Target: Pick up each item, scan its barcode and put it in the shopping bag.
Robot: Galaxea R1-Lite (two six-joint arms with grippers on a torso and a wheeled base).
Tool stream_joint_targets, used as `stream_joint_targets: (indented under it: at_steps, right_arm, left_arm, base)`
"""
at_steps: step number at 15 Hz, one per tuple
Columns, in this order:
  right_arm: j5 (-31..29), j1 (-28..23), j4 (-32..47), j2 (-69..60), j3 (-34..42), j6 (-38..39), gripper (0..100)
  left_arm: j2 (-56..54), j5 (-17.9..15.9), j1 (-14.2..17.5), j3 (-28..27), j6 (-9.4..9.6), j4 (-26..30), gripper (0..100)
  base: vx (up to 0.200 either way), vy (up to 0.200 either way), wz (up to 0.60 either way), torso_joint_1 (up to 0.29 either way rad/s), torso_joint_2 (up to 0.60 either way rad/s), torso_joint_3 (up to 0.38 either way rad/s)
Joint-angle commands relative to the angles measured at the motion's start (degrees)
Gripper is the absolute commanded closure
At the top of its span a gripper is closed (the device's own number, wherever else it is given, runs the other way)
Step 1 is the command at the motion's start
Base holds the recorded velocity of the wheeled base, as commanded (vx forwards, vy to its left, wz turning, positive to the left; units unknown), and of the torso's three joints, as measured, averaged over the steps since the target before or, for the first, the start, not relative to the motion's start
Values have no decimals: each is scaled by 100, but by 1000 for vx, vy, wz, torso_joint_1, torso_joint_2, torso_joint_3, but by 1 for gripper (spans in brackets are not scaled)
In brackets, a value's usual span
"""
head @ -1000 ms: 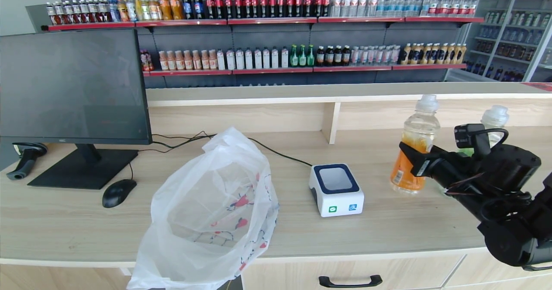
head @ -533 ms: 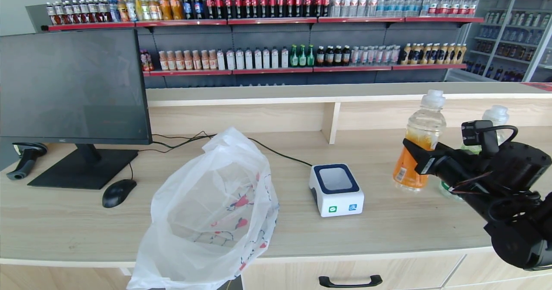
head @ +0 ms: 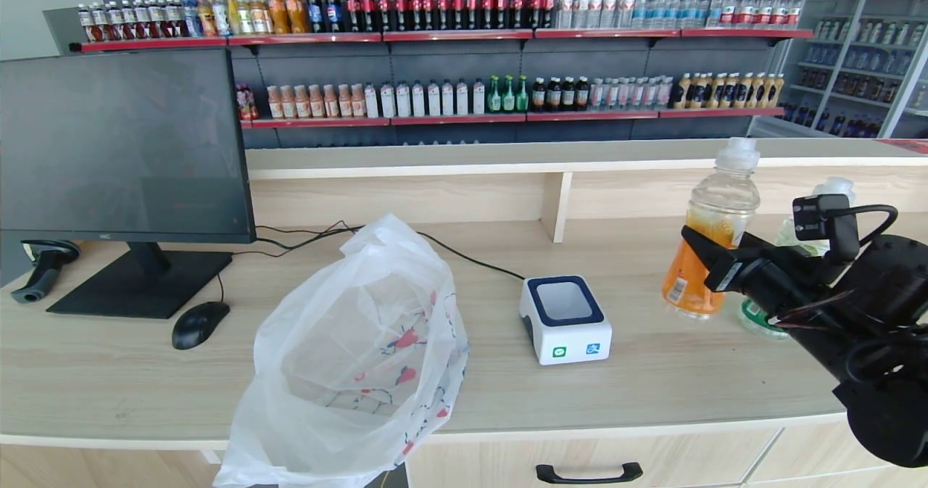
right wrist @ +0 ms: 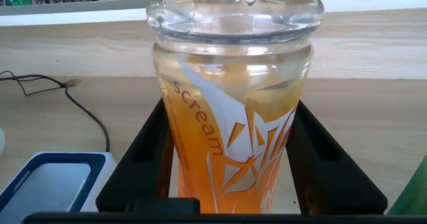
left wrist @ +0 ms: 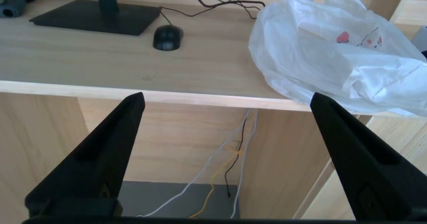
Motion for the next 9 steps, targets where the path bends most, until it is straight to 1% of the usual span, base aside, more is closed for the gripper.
stream_joint_targets:
  at_steps: [1, 3, 9]
  right_arm:
    - [4, 287, -3, -286, 112, -20, 100]
    - [4, 639, -3, -497, 235, -29, 100]
    - [4, 1597, -3, -945, 209, -11, 100]
  left_arm:
    - [-2, 0, 0, 0, -1, -1, 0]
    - [-2, 9, 0, 0, -1, -1, 0]
    - [-2, 0, 0, 0, -1, -1, 0]
  base:
    - [0, 0, 0, 0, 0, 0]
    - [0, 0, 0, 0, 0, 0]
    - [0, 0, 0, 0, 0, 0]
